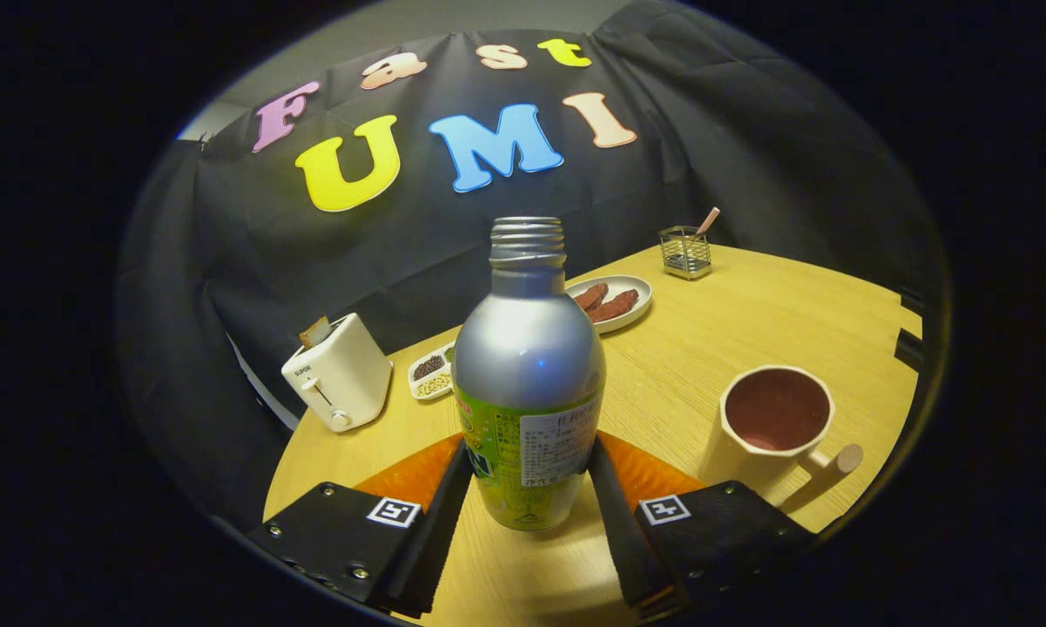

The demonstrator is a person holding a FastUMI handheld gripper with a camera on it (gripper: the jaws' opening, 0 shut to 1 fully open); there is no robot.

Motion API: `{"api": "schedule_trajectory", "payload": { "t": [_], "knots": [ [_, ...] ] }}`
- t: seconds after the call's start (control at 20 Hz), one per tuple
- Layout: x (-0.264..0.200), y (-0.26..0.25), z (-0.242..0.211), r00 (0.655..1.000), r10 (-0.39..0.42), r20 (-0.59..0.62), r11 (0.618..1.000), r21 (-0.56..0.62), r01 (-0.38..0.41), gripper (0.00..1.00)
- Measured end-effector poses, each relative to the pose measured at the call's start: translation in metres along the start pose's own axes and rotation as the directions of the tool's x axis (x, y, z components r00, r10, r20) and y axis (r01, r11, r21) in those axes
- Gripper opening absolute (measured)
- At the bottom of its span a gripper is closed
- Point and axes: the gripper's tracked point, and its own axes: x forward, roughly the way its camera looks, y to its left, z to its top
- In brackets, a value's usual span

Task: Take the bottle from table, then pour the juice into the cup, finally place the bottle on the coaster

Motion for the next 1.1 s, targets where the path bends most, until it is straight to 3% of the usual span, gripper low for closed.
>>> {"api": "schedule_trajectory", "payload": {
  "t": [0.65,1.1],
  "knots": [
    [0.09,-0.003,0.023,0.996,-0.06,0.066,0.985,-0.157,0.07,0.77],
    [0.122,-0.002,0.014,0.998,-0.038,0.049,0.963,-0.264,0.049,0.78]
  ]
}}
